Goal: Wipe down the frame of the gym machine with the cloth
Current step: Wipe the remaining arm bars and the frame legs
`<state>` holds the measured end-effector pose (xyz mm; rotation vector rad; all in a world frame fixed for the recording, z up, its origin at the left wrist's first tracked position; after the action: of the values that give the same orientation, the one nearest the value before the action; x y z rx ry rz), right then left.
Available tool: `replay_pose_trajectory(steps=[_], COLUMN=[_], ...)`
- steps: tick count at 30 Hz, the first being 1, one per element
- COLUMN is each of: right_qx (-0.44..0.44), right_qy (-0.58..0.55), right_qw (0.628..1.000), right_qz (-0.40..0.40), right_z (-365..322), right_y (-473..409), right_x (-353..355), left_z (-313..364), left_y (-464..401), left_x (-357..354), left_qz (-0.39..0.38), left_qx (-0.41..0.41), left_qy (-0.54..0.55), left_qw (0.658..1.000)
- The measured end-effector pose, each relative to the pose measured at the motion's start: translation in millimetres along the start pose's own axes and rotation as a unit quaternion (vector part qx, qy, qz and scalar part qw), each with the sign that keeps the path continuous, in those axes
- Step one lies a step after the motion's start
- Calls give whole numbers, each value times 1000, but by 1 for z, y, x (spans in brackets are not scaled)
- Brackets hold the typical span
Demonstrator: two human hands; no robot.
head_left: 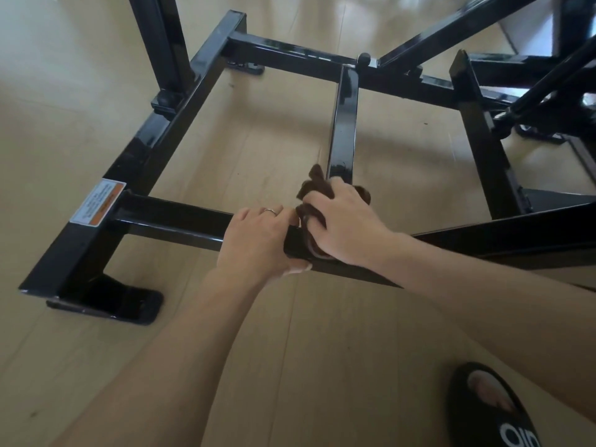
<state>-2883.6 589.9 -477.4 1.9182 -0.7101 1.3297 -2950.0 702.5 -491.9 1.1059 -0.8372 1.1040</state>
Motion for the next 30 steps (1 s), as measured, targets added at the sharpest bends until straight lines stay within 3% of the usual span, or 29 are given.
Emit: replay_pose_trajectory(steps=[6,12,21,30], right_qx=[31,-33,-111,-167], right_qy=[-27,-70,-94,-134], right_qw=[998,993,981,970], right_qz=[37,93,131,112], right_z=[13,62,116,97], right_y=[-29,-99,-186,-134], right_x=[5,31,73,50], left_z=[0,-9,-17,-16], left_y=[-5,-15,-20,-20], left_x=[3,-4,-10,-10], left_qz=[4,-17,40,-13], left_qx=[-19,-58,-79,-67], left_qy=[-11,19,20,11], left_qw=[1000,998,996,998])
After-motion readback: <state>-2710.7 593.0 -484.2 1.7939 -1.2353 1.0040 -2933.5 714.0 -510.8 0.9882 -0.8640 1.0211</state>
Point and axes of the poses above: each hand's wrist, its own y-axis away from the middle knuckle, its own x-axis out of the back of the hand, z = x × y, the point moved 7 cm from there along -y, towards the middle knuckle, and after that the axes turned 12 degrees about -z, right-handed, at the moved point
